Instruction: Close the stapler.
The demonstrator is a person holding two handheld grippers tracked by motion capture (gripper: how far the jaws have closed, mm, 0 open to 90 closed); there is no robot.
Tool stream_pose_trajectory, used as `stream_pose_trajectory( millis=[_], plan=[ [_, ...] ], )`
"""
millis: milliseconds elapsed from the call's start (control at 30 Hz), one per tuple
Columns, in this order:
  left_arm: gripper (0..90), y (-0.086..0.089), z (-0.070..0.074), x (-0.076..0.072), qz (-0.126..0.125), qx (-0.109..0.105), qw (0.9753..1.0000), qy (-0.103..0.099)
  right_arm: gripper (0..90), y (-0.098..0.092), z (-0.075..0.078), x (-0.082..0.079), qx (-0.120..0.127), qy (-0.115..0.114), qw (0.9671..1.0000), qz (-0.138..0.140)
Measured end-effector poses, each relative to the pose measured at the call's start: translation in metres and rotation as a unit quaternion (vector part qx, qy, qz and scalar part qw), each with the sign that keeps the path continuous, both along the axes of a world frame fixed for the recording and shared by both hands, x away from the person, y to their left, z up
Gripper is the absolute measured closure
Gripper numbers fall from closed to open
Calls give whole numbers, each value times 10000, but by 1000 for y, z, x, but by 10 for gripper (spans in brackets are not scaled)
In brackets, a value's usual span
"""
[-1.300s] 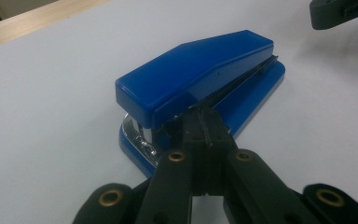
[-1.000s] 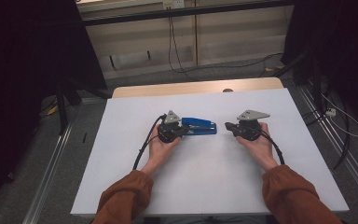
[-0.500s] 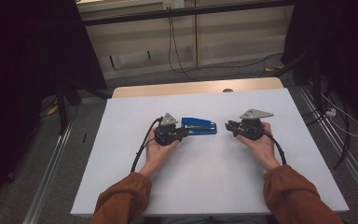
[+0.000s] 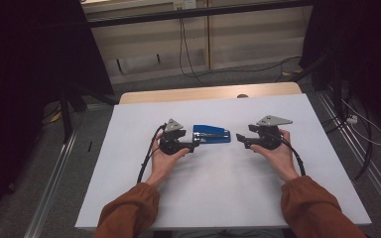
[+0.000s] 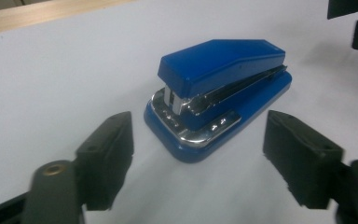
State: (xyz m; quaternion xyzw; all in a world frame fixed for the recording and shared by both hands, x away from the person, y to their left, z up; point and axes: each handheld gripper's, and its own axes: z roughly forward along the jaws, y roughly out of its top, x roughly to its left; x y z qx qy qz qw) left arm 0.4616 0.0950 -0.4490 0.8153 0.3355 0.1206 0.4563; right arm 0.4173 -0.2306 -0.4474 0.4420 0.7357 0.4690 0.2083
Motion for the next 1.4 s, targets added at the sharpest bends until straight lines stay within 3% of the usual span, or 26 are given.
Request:
stream_pose_trajectory(
  millis=[133, 200, 300, 433, 667, 867, 1067, 1400],
  plan=[
    [108, -2, 3, -2, 65, 37, 10000, -42, 122, 2, 0, -1, -7, -22, 9999, -100],
    [45, -3, 4, -3, 72, 64, 10000, -20, 119, 3, 2, -2, -15, -73, 9999, -112],
    [38, -1, 6, -6, -12, 125, 9999, -28, 72, 2, 4, -3, 23, -167, 9997, -164],
    [37, 7, 8, -11, -76, -91, 9999, -23, 29, 2, 5, -5, -43, -190, 9995, -232],
    [37, 12, 14, -20, -23, -154, 9995, -273, 34, -1, 9, -10, 37, -212, 9993, -297],
    [37, 15, 15, -31, 25, -183, 9994, -289, 45, -4, 10, -21, -37, -294, 9990, -336],
    [37, 18, 20, -46, -83, -385, 9987, -337, 30, -5, 11, -31, -7, -389, 9988, -308],
    [37, 35, 23, -57, 168, -408, 9982, -415, 24, -9, 11, -42, -90, -562, 9969, -542]
  ],
)
